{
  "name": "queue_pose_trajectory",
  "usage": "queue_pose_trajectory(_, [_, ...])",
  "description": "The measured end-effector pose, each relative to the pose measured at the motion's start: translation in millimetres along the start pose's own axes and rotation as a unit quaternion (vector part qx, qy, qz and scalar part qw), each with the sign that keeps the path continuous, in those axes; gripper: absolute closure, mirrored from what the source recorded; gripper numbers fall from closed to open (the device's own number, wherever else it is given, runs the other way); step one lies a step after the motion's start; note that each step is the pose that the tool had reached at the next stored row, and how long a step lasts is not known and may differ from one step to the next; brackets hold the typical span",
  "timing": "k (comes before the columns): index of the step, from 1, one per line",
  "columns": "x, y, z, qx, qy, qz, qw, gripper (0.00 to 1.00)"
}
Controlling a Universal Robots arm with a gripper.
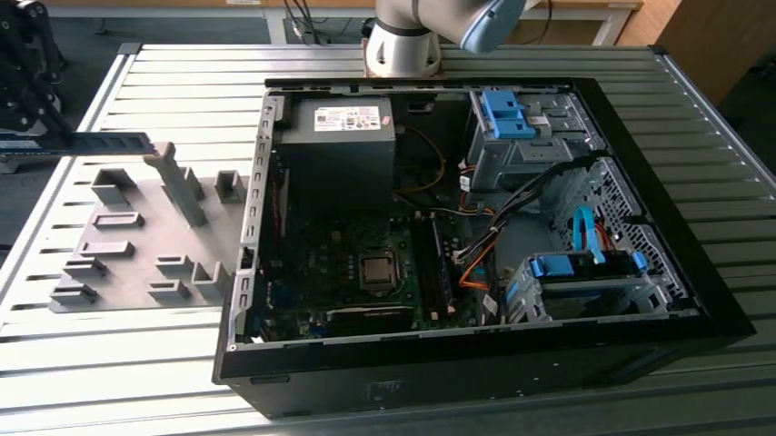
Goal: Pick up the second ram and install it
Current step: 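Pick up the second ram and move it above second insertion slot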
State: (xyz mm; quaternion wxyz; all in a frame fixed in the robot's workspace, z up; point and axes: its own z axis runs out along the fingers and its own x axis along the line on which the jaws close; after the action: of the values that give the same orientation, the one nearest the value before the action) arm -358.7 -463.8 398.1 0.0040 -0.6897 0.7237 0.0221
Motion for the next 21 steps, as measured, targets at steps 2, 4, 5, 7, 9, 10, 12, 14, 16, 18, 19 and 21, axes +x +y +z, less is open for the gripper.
queue_pose_trajectory(2, [-0.1,-0.9,0.0,0.0,0.0,0.0,1.0,0.86])
queue_pose_trajectory(4, [-0.1,-1.7,0.0,0.0,0.0,0.0,1.0,0.86])
queue_pose_trajectory(5, [-0.1,-2.2,0.0,0.0,0.0,0.0,1.0,0.86])
queue_pose_trajectory(7, [-0.1,-3.1,-0.1,0.0,0.0,0.0,1.0,0.86])
queue_pose_trajectory(9, [-0.2,-3.9,-0.1,0.0,0.0,0.0,1.0,0.86])
queue_pose_trajectory(10, [-0.2,-4.4,-0.1,0.0,0.0,0.0,1.0,0.86])
queue_pose_trajectory(12, [-0.3,-5.3,-0.2,0.0,0.0,0.0,1.0,0.86])
queue_pose_trajectory(14, [-0.3,-6.2,-0.2,0.0,0.0,0.0,1.0,0.86])
queue_pose_trajectory(16, [-0.3,-7.1,-0.2,0.0,0.0,0.0,1.0,0.86])
queue_pose_trajectory(18, [-0.4,-8.0,-0.2,0.0,0.0,0.0,1.0,0.86])
queue_pose_trajectory(19, [-0.4,-8.4,-0.2,0.0,0.0,0.0,1.0,0.86])
queue_pose_trajectory(21, [-0.5,-9.3,-0.3,0.0,0.0,0.0,1.0,0.86])
